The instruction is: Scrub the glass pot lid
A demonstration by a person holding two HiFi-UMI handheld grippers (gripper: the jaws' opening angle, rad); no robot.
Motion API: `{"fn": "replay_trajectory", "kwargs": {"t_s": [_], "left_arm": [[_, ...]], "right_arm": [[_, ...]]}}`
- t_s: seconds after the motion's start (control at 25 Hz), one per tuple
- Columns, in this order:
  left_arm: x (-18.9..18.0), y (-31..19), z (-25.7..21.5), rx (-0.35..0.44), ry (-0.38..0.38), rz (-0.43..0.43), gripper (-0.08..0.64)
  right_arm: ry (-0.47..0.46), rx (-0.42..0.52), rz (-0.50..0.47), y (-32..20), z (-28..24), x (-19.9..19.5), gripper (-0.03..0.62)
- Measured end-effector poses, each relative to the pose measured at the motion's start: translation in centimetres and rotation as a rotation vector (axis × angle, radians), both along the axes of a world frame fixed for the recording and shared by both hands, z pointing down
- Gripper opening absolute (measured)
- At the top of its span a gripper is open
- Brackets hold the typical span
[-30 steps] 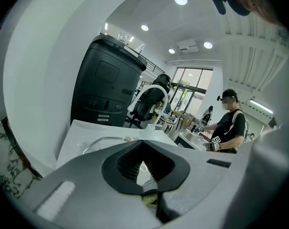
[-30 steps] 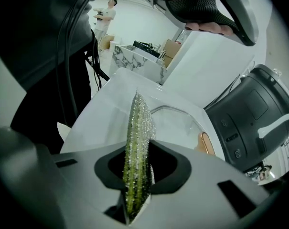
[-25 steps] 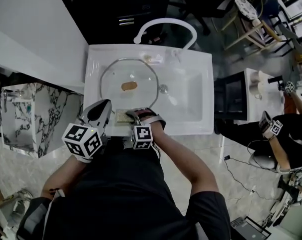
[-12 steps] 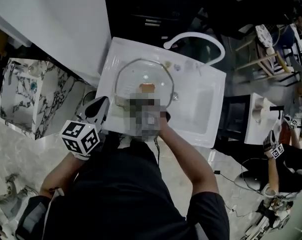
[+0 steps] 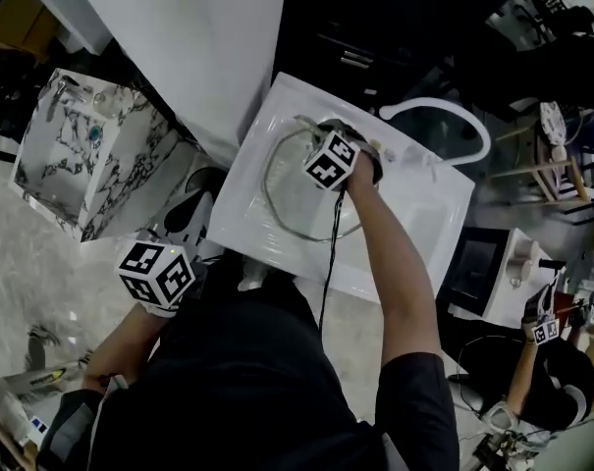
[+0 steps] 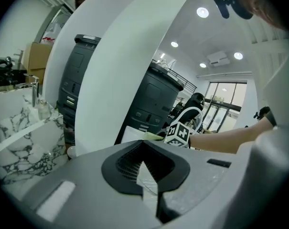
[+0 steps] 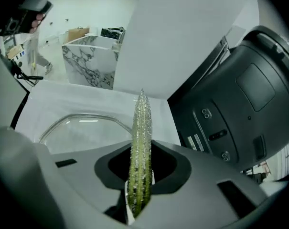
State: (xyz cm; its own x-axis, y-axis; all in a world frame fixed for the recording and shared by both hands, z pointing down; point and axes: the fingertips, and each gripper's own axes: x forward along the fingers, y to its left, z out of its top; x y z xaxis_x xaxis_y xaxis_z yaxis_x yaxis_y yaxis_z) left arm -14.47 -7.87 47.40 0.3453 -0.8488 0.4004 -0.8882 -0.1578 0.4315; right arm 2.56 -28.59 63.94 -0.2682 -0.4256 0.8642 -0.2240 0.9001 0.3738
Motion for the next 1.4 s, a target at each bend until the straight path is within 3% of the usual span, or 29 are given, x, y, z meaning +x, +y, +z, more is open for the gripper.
{"fn": "replay_trajectory", "kwargs": {"t_s": [0.2, 0.52, 0.8, 1.08, 1.4], "left_arm": [[-1.3, 0.9, 1.2, -0.03, 0.003, -0.039, 0.0], [1.3, 0.4, 1.7, -0.042, 0.01, 0.018, 0.0], [2.9, -0.4, 1.3, -0.032, 0.005, 0.064, 0.0], [4.4, -1.2, 0.8, -0.021, 0.008, 0.105, 0.0], [6.9, -2.1, 0.8, -0.018, 0.014, 0.166, 0.0]], "right_arm": [[-0.019, -0.069, 0.089, -0.9, 1.9, 1.1, 0.066], [0.01, -0.076, -0.095, 3.6, 2.9, -2.3, 0.066], [0.026, -0.068, -0.156, 5.9, 3.0, -3.1, 0.066], [0.078, -0.039, -0.287, 9.5, 3.2, -4.3, 0.066], [0.081, 0.0, -0.34, 12.9, 3.4, -4.7, 0.066]]}}
